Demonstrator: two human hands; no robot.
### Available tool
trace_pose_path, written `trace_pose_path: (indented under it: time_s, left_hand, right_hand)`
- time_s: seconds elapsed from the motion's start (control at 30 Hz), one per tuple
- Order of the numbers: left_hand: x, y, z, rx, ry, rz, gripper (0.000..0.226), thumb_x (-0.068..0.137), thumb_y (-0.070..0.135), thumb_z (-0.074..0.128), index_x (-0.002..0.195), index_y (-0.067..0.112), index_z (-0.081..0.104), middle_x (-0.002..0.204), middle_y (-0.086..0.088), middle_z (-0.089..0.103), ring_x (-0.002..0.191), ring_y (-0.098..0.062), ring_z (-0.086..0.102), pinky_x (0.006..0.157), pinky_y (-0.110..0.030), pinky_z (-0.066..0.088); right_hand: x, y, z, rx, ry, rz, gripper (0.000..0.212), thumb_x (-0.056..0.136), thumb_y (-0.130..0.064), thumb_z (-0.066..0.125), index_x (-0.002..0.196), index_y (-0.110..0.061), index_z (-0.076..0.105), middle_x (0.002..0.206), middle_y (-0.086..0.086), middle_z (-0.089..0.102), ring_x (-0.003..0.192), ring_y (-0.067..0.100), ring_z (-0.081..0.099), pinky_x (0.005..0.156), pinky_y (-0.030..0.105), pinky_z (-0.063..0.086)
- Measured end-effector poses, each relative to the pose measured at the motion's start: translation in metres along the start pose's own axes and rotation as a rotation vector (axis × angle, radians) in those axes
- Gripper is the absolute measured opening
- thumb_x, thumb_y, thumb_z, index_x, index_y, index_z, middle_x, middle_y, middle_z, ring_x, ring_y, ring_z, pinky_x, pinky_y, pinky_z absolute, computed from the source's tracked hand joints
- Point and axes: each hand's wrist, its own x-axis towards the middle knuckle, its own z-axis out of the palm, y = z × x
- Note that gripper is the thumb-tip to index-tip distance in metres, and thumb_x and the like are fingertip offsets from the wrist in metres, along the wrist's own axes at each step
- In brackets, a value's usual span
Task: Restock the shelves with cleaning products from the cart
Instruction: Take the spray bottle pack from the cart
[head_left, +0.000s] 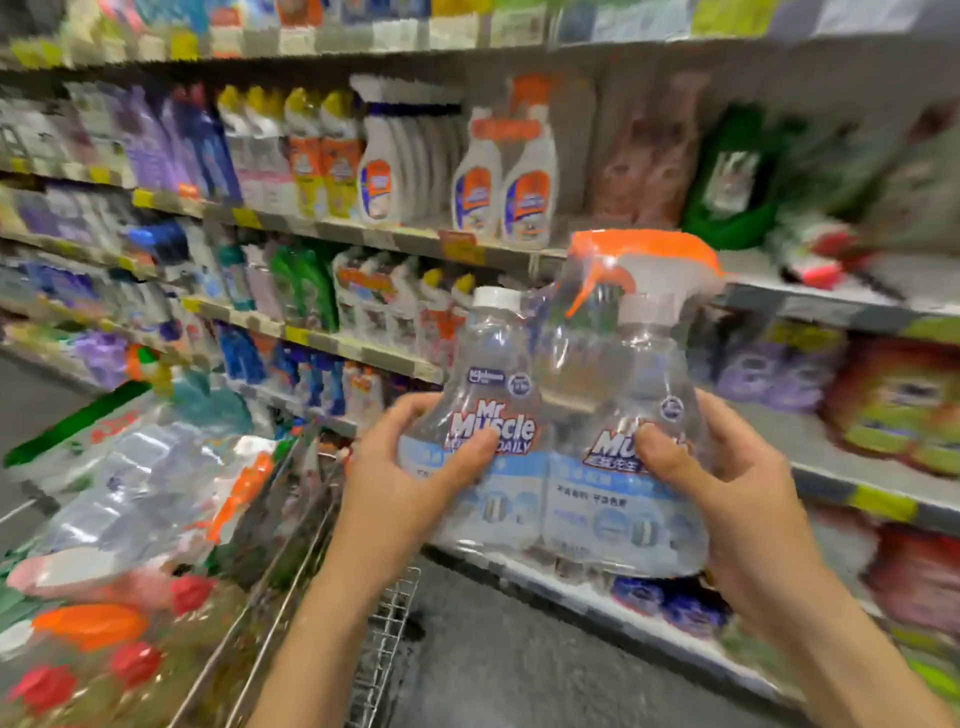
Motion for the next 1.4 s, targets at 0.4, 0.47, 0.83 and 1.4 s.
trace_pose_path:
  time_s: [0.4,0.47,0.83,1.4]
  left_hand:
    - [-0.072,0.042,0.162,-0.073,-0.31,-0.059,0.032,0.066,0.044,0.077,0.092,0.031,0.063,0.088,0.026,0.068,0.083,0.009,0.061,0.075,-0.01,0.047]
    - [-0.085,0.048,0.179,-0.064,-0.336,-0.066,0.035,0.065,0.047,0.081,0.092,0.033,0.062,0.088,0.03,0.066,0.084,0.014,0.058,0.072,-0.003,0.042]
    - [-0.074,0.019,0.222,-0.054,-0.471,-0.118,0.032,0.066,0.047,0.073,0.094,0.033,0.063,0.092,0.027,0.067,0.085,0.013,0.06,0.07,-0.002,0.042]
    - [0.158,-0.186,0.283,0.12,-0.62,-0.249,0.064,0.057,0.057,0.071,0.113,0.03,0.057,0.102,0.021,0.067,0.097,0.01,0.058,0.079,-0.008,0.044]
  right_hand:
    - [-0.124,-0.057,-0.162,-0.16,0.275,0.015,0.069,0.058,-0.056,0.084,0.119,-0.029,0.065,0.114,0.001,0.071,0.102,0.016,0.069,0.075,0.024,0.057]
    - [-0.14,-0.061,-0.179,-0.15,0.305,0.035,0.072,0.056,-0.057,0.085,0.119,-0.028,0.065,0.113,0.002,0.071,0.1,0.016,0.069,0.073,0.024,0.057]
    - [-0.138,-0.034,-0.21,-0.165,0.384,0.121,0.07,0.05,-0.064,0.083,0.112,-0.038,0.067,0.108,-0.005,0.073,0.096,0.01,0.07,0.066,0.019,0.056]
    - [0.115,0.171,-0.24,-0.102,0.533,0.292,0.071,0.038,-0.052,0.093,0.105,-0.042,0.071,0.104,-0.002,0.075,0.095,0.011,0.07,0.075,0.024,0.057]
